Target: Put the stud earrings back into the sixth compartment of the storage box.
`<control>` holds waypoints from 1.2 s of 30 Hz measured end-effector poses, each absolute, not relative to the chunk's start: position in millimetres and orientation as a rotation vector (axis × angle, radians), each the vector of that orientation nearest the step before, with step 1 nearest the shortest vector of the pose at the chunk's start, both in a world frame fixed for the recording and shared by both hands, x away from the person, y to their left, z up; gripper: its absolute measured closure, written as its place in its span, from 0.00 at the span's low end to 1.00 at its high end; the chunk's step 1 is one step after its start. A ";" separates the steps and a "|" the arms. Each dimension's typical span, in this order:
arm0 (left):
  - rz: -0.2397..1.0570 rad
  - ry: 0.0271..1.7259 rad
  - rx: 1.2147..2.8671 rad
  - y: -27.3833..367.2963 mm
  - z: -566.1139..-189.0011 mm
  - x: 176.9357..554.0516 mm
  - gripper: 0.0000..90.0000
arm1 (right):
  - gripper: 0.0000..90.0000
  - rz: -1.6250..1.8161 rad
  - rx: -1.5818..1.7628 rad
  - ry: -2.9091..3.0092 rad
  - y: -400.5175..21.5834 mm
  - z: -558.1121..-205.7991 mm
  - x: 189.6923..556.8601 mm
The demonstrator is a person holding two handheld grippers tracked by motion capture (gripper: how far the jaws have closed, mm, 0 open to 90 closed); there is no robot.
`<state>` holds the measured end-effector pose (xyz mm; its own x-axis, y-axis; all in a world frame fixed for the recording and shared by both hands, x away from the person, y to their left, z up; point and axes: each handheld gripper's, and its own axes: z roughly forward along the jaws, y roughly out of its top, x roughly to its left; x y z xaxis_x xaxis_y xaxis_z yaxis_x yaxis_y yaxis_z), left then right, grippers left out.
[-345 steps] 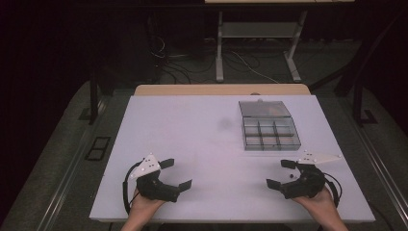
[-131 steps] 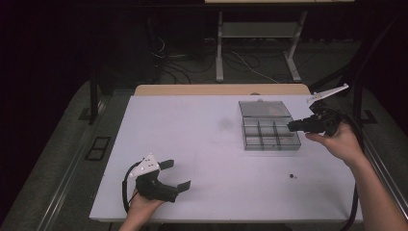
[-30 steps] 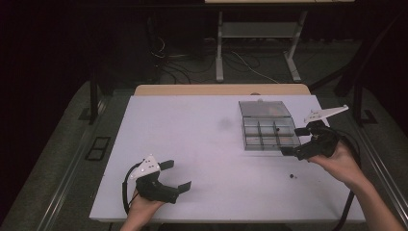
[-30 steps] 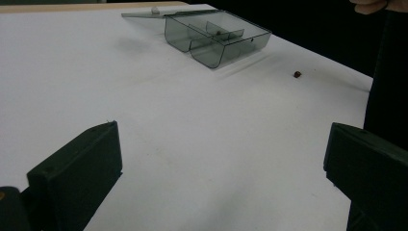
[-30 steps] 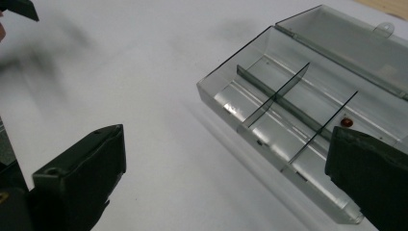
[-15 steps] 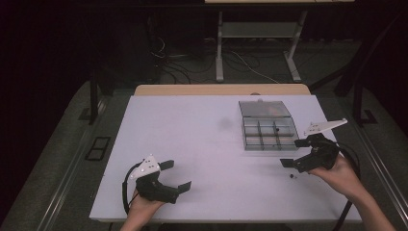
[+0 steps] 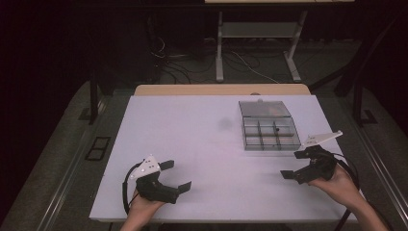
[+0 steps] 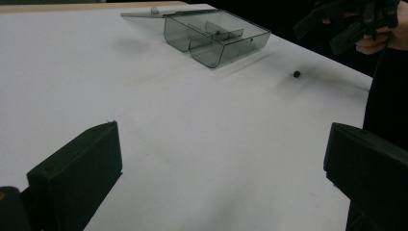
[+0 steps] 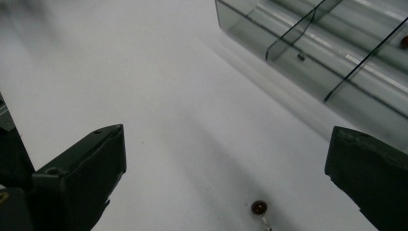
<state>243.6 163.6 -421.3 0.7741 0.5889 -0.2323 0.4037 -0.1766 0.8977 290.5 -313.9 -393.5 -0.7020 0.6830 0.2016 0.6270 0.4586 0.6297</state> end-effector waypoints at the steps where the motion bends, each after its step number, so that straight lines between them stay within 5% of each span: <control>1: 0.197 0.770 1.802 163.4 -421.3 243.5 0.00 | 0.01 1.068 1.181 2.622 -313.9 -396.1 289.4; 8: 0.197 0.764 1.807 162.9 -421.4 243.5 0.00 | 0.01 1.015 1.181 2.665 -313.7 -412.4 286.0; 12: 0.196 0.765 1.808 162.9 -421.5 243.4 0.00 | 0.18 0.978 1.164 2.692 -315.9 -419.4 285.9; 36: 0.195 0.764 1.810 162.1 -421.9 243.2 0.00 | 0.77 0.806 1.140 2.628 -327.4 -435.5 289.6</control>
